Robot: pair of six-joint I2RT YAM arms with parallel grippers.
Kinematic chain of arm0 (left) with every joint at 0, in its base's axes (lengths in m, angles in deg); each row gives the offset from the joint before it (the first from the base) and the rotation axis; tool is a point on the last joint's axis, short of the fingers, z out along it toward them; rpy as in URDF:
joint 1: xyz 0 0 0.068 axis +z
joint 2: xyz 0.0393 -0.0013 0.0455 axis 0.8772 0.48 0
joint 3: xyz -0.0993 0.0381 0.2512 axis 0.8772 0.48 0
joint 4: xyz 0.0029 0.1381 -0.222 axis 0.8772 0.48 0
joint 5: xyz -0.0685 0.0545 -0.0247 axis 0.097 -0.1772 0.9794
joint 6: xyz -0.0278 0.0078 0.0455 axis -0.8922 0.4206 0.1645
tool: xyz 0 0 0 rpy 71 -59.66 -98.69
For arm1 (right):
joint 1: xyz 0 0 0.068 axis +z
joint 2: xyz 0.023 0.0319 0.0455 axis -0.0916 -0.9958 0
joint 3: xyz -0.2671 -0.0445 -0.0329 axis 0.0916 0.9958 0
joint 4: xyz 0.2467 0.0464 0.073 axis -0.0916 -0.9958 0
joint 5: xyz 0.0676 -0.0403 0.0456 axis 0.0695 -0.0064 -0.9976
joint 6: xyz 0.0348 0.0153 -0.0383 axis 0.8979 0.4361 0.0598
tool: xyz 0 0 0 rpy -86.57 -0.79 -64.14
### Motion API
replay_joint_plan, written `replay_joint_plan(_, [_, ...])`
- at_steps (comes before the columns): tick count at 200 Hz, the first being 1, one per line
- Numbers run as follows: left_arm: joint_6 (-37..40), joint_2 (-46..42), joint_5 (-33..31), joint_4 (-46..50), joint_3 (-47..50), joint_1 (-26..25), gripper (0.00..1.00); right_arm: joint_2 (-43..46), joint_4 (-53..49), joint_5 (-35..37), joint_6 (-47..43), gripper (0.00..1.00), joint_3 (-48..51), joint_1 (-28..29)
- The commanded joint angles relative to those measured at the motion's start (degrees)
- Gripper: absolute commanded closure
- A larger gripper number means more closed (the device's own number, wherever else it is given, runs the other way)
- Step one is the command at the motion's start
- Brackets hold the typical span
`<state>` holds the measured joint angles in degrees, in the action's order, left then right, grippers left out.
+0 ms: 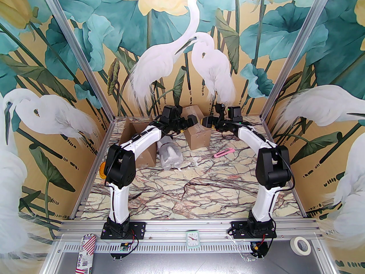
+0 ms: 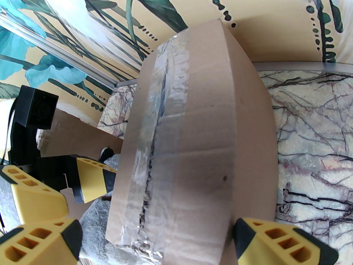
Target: Unpack the express box
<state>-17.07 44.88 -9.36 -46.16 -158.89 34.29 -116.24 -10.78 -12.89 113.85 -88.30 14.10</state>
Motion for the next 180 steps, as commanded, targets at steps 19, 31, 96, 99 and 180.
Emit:
replay_joint_plan(19, [1.25,-6.06,6.19,-2.09,7.34,-3.27,0.0,8.76,-1.58,-2.22,2.48,0.02,8.44,3.35])
replay_joint_plan(31, [2.12,-8.09,6.32,-1.82,9.92,-4.17,0.01,11.87,-1.36,-1.66,2.56,0.02,11.85,4.16])
replay_joint_plan(96, [4.91,-22.18,3.49,1.26,24.8,-9.69,0.01,27.38,-5.67,8.02,6.72,0.02,27.93,9.8])
replay_joint_plan(99, [4.91,-22.84,3.43,1.41,25.59,-9.79,0.01,28.38,-5.69,8.41,7.22,0.02,28.69,10.05])
replay_joint_plan(180, [8.24,-29.71,0.77,6.34,30.81,-10.98,0.01,41.08,-12.69,20.55,7.95,0.0,32.66,9.5])
